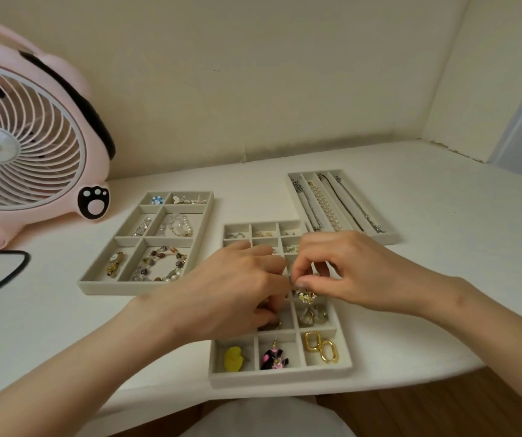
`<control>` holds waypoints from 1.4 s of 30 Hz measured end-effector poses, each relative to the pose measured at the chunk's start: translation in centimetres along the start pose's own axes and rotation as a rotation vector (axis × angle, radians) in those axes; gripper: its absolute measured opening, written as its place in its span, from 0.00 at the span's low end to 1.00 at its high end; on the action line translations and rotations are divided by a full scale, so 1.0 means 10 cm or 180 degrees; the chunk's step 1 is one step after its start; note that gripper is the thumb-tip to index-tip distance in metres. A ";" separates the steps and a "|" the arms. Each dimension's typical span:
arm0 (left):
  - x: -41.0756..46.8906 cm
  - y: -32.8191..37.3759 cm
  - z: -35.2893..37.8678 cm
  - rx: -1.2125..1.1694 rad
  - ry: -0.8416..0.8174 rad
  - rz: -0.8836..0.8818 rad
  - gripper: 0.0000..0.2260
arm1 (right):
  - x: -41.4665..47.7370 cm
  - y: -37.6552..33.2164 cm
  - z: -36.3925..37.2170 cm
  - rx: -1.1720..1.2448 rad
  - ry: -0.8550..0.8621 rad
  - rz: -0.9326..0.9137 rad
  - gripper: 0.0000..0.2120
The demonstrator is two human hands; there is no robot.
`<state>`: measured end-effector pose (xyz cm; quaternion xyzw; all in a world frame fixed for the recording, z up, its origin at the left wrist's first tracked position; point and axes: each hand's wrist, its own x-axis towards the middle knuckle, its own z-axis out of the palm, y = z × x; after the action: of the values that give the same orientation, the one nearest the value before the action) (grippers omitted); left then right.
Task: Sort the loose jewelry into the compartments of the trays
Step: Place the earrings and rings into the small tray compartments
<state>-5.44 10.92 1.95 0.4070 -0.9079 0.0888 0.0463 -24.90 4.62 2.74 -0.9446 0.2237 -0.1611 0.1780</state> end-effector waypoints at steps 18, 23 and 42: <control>-0.29 -0.08 -0.15 -0.0984 -0.0373 -0.0449 0.19 | 0.08 -0.05 0.23 -0.0556 0.0268 -0.0966 0.07; -0.30 -0.06 -0.13 -0.0822 -0.0268 -0.0442 0.14 | 0.05 -0.06 0.27 -0.0807 0.0308 -0.1239 0.03; -0.32 -0.06 -0.12 -0.1123 -0.0061 -0.0504 0.09 | -0.02 -0.03 0.18 0.0037 0.0004 -0.0468 0.08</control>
<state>-2.83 13.08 2.69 0.4635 -0.8749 -0.0796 0.1152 -24.23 5.41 1.27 -0.9574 0.1528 -0.1756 0.1711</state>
